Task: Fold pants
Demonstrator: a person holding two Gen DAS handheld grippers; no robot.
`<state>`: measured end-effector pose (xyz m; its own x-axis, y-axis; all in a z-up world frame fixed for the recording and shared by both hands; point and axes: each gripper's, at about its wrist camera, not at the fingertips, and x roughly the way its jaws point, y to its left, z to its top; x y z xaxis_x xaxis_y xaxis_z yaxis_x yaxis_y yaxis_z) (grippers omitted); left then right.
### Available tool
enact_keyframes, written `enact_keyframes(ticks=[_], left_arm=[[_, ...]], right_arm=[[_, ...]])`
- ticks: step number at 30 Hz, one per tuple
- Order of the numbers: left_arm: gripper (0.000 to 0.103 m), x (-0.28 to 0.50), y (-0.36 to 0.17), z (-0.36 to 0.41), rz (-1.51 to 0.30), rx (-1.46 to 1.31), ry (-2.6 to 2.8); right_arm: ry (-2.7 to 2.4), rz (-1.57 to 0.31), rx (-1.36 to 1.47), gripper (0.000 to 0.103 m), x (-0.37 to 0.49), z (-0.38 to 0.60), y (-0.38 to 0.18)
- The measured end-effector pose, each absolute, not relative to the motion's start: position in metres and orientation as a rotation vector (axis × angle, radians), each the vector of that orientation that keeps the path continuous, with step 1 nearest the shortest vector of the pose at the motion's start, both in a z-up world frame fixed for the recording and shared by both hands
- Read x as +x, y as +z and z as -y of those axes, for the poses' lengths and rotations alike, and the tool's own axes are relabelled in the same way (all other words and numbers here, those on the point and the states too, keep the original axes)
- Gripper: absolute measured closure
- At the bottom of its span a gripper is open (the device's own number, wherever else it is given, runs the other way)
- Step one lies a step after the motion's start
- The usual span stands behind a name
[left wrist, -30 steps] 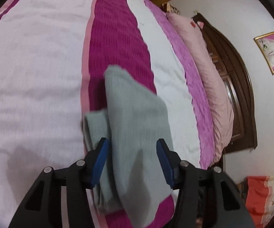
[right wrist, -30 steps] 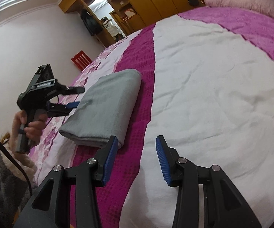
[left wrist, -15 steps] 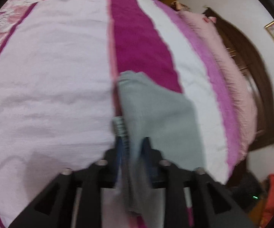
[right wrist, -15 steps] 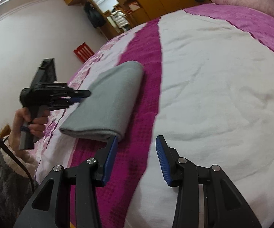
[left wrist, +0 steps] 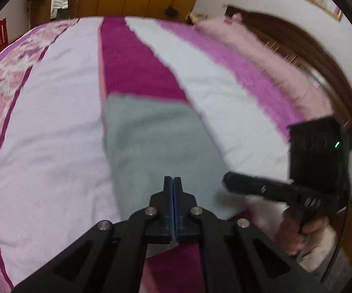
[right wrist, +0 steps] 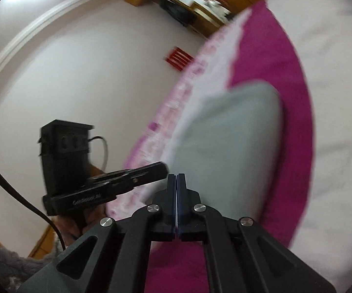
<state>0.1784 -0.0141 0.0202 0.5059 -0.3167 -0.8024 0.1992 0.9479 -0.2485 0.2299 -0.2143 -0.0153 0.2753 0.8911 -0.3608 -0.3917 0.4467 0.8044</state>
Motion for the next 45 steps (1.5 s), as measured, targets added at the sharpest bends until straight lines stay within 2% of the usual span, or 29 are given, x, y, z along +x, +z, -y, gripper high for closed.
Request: enact_keyframes(ticks=[3, 5, 7, 13, 19, 22, 25, 28, 33, 38, 42, 45], left_arm=[[0.101, 0.184, -0.017, -0.009, -1.05, -0.226, -0.313], [0.1, 0.186, -0.023, -0.014, -1.039, -0.262, -0.34], [0.1, 0.187, -0.022, -0.011, -1.038, -0.245, -0.329], [0.1, 0.169, 0.004, -0.01, -1.004, -0.268, -0.303], [0.1, 0.151, 0.0, -0.006, -1.025, -0.263, -0.326], [0.101, 0.154, -0.017, -0.011, -1.08, -0.245, -0.278], [0.101, 0.155, -0.022, -0.022, -1.099, -0.324, -0.289], [0.101, 0.154, 0.003, -0.024, -1.045, -0.324, -0.31], [0.102, 0.203, 0.035, -0.021, -0.975, -0.303, -0.368], [0.102, 0.271, 0.009, -0.022, -1.039, -0.249, -0.292], [0.103, 0.283, -0.015, -0.021, -1.059, -0.227, -0.291], [0.102, 0.281, -0.02, -0.019, -1.043, -0.187, -0.29]], right_arm=[[0.861, -1.046, 0.73, 0.102, 0.229, 0.219, -0.046], [0.849, -1.038, 0.707, 0.103, 0.225, 0.219, -0.045], [0.825, -1.022, 0.622, 0.103, 0.22, 0.212, -0.036], [0.873, -0.957, 0.723, 0.102, 0.209, 0.229, -0.022], [0.874, -1.055, 0.78, 0.102, 0.218, 0.226, -0.044], [0.855, -1.071, 0.723, 0.102, 0.218, 0.22, -0.044], [0.884, -1.011, 0.692, 0.102, 0.213, 0.22, -0.029], [0.969, -0.904, 0.682, 0.101, 0.22, 0.219, -0.003], [1.001, -0.865, 0.648, 0.101, 0.271, 0.209, 0.021], [0.93, -0.954, 0.623, 0.101, 0.32, 0.202, 0.002], [0.809, -1.09, 0.588, 0.103, 0.338, 0.199, -0.03], [0.776, -1.067, 0.567, 0.103, 0.338, 0.201, -0.026]])
